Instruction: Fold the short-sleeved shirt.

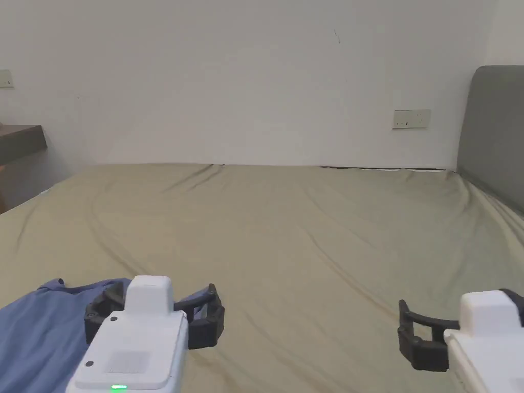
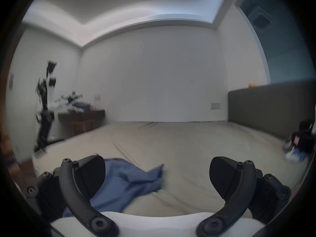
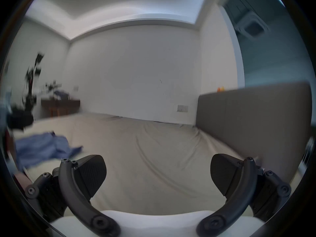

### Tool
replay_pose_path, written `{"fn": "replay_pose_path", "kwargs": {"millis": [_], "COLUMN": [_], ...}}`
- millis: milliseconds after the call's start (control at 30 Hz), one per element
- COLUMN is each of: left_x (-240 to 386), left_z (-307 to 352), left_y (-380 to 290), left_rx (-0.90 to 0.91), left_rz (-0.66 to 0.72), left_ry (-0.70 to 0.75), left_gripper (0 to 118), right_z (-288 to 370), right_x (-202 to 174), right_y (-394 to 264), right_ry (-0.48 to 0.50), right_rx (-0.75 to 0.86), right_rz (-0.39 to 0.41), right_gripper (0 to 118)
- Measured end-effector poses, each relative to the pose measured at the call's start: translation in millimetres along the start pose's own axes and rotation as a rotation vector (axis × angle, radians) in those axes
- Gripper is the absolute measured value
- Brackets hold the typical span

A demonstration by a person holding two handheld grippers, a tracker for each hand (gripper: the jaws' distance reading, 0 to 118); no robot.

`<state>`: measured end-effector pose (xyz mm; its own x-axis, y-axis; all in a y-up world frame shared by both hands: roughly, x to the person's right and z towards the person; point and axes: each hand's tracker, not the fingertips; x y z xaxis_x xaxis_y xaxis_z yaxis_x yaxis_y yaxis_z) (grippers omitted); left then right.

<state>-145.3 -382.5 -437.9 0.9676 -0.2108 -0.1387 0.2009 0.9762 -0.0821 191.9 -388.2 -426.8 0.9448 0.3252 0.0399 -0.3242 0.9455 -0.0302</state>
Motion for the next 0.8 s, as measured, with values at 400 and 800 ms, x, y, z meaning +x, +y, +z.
{"fn": "replay_pose_path", "kwargs": {"millis": [400,800], "left_x": [71.3,-51.0], "left_z": [18.0,4.2], "left_y": [-100.4,-2.5], "left_rx": [-0.041,0.053], "left_rz": [-1.453,0.475], "left_ry": [-0.127,-0.102], "left_gripper": [117,118], "right_z": [25.6,-2.0], "right_x": [-116.2,23.6], "right_y": [-102.6,-11.8], "right_ry": [0.31,0.153], "right_rx": [0.079,-0.062], "right_rz": [1.511,-0.471], "right_gripper": [118,118]}}
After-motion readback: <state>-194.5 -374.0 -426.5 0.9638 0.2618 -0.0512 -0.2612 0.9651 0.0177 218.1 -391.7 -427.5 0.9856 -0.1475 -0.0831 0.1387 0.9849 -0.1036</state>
